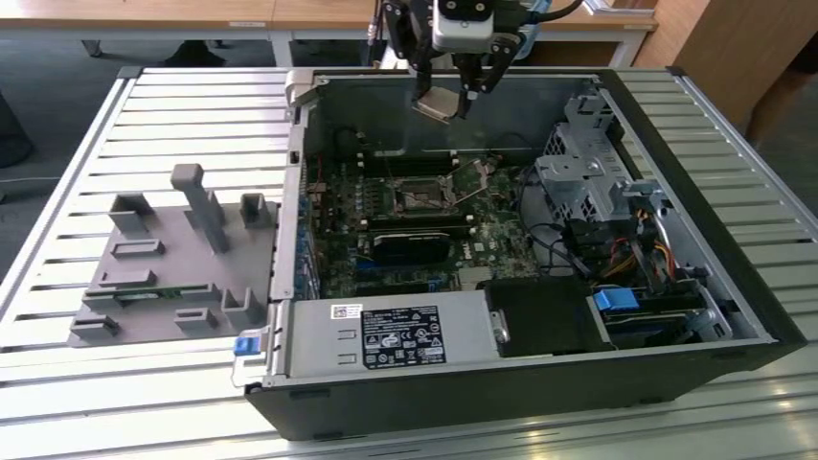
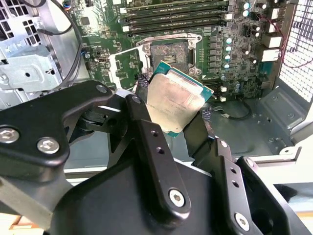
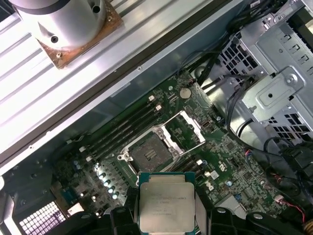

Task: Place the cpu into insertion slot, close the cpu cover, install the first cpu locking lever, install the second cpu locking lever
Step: 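Place the cpu into insertion slot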

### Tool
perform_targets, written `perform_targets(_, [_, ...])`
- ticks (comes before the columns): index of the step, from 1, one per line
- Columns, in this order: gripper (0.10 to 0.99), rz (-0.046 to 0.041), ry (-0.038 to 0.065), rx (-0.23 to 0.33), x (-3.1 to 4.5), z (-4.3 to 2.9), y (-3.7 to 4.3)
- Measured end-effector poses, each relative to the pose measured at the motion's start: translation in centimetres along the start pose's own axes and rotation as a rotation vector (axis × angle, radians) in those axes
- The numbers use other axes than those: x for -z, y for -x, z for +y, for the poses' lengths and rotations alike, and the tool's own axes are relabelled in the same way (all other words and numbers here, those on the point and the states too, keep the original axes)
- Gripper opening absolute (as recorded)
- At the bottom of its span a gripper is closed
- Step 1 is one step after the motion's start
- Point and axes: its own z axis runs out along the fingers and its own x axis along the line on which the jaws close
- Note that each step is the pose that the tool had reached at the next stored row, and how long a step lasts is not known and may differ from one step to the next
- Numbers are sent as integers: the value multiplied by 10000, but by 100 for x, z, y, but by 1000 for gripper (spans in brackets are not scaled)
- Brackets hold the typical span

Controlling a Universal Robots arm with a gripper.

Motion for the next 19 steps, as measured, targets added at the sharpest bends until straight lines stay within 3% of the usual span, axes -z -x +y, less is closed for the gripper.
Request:
perform_targets(11, [541, -48, 8, -525, -2, 0, 0])
perform_targets(19, [541, -137, 24, -1507, -9, -1, 0])
